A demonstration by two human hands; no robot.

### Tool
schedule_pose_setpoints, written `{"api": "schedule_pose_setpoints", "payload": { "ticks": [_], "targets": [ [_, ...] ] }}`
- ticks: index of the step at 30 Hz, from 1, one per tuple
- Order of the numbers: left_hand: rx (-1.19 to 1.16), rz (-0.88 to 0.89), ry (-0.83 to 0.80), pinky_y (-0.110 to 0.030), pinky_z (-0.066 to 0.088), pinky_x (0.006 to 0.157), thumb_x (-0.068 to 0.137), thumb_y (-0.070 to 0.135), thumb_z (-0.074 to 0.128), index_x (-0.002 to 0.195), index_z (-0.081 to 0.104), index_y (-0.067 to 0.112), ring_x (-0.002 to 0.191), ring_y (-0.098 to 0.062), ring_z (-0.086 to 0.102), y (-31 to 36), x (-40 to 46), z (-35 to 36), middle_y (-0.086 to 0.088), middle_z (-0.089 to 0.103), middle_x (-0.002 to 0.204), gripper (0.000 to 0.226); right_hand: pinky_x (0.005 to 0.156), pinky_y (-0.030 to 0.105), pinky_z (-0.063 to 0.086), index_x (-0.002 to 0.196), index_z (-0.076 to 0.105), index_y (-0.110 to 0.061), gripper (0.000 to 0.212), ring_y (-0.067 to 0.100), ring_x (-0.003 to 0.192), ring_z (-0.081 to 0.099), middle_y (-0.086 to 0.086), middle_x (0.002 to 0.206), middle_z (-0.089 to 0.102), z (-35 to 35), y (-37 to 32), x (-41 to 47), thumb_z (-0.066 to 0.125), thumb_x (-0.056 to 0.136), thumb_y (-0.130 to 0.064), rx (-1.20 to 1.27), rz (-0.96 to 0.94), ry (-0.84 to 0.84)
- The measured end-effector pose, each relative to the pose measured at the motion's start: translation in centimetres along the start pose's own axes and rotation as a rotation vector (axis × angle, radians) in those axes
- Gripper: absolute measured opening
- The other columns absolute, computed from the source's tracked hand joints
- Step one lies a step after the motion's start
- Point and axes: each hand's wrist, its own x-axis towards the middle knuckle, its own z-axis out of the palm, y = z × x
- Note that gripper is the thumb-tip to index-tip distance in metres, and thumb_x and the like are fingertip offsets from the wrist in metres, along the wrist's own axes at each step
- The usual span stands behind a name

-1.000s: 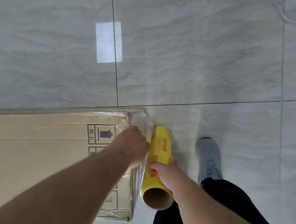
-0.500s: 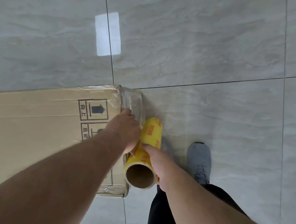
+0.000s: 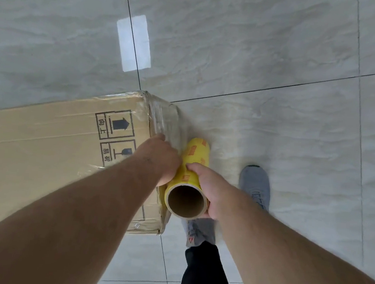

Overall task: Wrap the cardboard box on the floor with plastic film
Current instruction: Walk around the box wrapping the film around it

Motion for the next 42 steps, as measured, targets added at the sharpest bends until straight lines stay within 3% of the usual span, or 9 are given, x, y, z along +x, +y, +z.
{"api": "schedule_pose_setpoints", "payload": {
  "ticks": [7,15,18,20,24,27,37,40,42],
  "targets": [
    [0.071,0.033,-0.029,-0.046,0.028,0.114,0.099,0.026,0.058,0.127,0.066,0.030,0.124,-0.020,0.059,0.4,-0.7,-0.5,0.008,0.069,0.126,0.029,0.105,0.045,0.051,0.159,0.030,-0.018,0.111,0.035,0.118,0.062,0.013,0.137,0.059,-0.2,1.8,0.5,0.077,0.070,-0.064,-0.472,-0.077,0.111],
    [0.155,0.098,0.007,-0.042,0.035,0.104,0.100,0.037,0.057,0.113,0.070,0.026,0.113,-0.020,0.061,1.1,-1.1,1.7,0.003,0.069,0.115,0.021,0.116,0.043,0.041,0.170,0.009,-0.010,0.114,0.037,0.142,0.051,0.018,0.162,0.044,2.7,1.7,0.5,0.069,0.092,-0.069,-0.513,-0.081,0.007],
    [0.112,0.138,0.044,-0.041,0.039,0.103,0.099,0.031,0.060,0.108,0.070,0.028,0.108,-0.020,0.065,0.9,-1.2,2.1,0.006,0.072,0.111,0.014,0.113,0.052,0.047,0.167,0.027,-0.028,0.141,0.039,0.127,0.064,0.016,0.149,0.059,2.3,3.5,3.6,0.074,0.051,-0.093,-0.365,-0.108,0.057],
    [0.073,0.156,0.068,-0.040,0.039,0.103,0.097,0.030,0.063,0.106,0.067,0.029,0.107,-0.020,0.066,0.8,-1.3,2.5,0.006,0.072,0.110,0.010,0.105,0.056,0.055,0.155,0.047,-0.036,0.130,0.038,0.111,0.073,0.012,0.131,0.072,1.4,5.3,6.7,0.075,0.040,-0.092,-0.180,-0.081,0.075],
    [0.044,0.195,0.080,-0.040,0.040,0.102,0.098,0.028,0.064,0.104,0.059,0.033,0.107,-0.021,0.065,1.6,-1.3,3.1,0.005,0.071,0.114,0.009,0.099,0.059,0.061,0.133,0.066,-0.017,0.070,0.040,0.097,0.081,0.022,0.108,0.081,1.3,6.4,1.5,0.083,0.079,-0.057,0.241,0.021,-0.004],
    [0.134,0.189,0.038,-0.042,0.037,0.103,0.098,0.026,0.062,0.115,0.068,0.029,0.112,-0.021,0.063,1.9,-1.0,3.3,0.004,0.071,0.118,0.019,0.095,0.054,0.063,0.127,0.068,-0.010,0.057,0.039,0.093,0.080,0.025,0.104,0.081,1.0,6.9,1.1,0.081,0.088,-0.049,0.343,0.026,-0.057],
    [0.049,0.084,0.016,-0.047,0.032,0.104,0.101,0.031,0.053,0.117,0.064,0.035,0.117,-0.022,0.057,2.8,-0.4,3.0,0.005,0.068,0.117,0.021,0.098,0.055,0.063,0.122,0.070,-0.014,0.066,0.036,0.095,0.081,0.017,0.101,0.083,0.0,4.8,1.7,0.081,0.078,-0.063,0.111,-0.031,-0.063],
    [0.079,0.055,0.019,-0.049,0.035,0.103,0.099,0.032,0.054,0.119,0.067,0.033,0.117,-0.024,0.057,3.4,0.0,2.9,0.003,0.065,0.120,0.024,0.100,0.055,0.061,0.140,0.060,-0.017,0.106,0.038,0.100,0.077,0.017,0.116,0.076,-1.3,4.6,1.8,0.083,0.051,-0.070,-0.064,-0.060,0.006],
    [0.094,0.047,0.012,-0.052,0.034,0.102,0.098,0.033,0.054,0.122,0.066,0.032,0.119,-0.026,0.055,4.1,0.4,2.7,0.002,0.063,0.123,0.027,0.104,0.052,0.057,0.156,0.041,-0.016,0.118,0.038,0.110,0.070,0.016,0.129,0.066,-2.1,4.9,2.2,0.084,0.059,-0.067,-0.192,-0.105,0.065]
  ]
}}
